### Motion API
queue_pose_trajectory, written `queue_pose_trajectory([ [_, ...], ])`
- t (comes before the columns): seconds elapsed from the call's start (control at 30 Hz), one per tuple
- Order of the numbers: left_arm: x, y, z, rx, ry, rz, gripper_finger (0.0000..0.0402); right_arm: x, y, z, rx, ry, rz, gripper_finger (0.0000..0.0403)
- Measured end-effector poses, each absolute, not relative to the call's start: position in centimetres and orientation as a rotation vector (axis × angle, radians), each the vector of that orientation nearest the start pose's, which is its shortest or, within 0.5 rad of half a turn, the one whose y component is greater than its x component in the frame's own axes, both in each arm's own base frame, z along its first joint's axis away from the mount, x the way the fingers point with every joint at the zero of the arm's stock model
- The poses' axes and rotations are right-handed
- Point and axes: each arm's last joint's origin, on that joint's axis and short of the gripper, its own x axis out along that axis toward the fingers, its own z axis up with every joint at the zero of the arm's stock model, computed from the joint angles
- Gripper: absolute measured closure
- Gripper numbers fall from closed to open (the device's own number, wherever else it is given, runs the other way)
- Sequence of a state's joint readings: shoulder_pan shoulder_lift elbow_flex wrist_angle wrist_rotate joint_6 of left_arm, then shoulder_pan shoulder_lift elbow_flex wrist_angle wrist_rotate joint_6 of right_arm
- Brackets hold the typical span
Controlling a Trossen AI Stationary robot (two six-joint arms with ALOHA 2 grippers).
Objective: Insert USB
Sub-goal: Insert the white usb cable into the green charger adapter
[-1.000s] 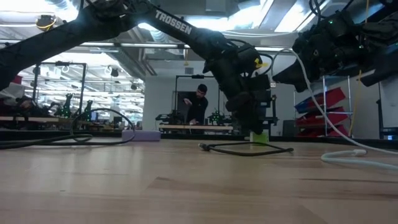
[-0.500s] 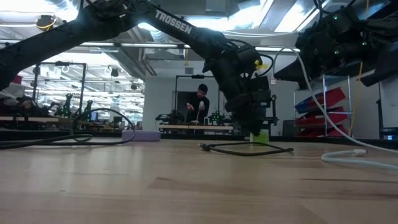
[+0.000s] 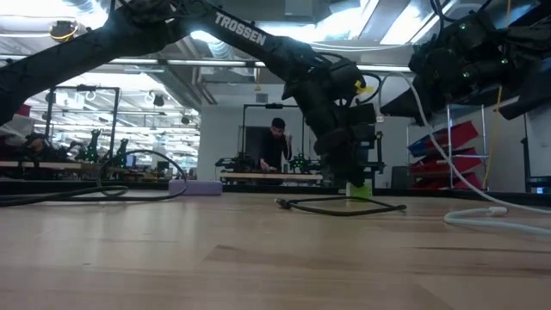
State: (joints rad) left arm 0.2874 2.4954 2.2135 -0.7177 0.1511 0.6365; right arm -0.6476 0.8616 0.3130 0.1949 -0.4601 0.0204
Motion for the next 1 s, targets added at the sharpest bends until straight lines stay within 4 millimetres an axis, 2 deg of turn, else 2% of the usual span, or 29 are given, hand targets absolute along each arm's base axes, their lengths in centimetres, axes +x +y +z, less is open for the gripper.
queue_pose_trajectory([
  [0.4,51.1,14.9,16.9,0.336,0.993,-0.220,0.0174,14.8,-9.5,19.4,0.219,0.309,-0.160,0.0403],
  [0.7,51.5,14.7,14.4,0.332,1.024,-0.237,0.0174,14.8,-9.4,19.5,0.222,0.301,-0.123,0.0403],
  [1.0,52.1,14.2,14.7,0.364,0.975,-0.228,0.0174,14.8,-9.4,19.5,0.219,0.299,-0.116,0.0403],
])
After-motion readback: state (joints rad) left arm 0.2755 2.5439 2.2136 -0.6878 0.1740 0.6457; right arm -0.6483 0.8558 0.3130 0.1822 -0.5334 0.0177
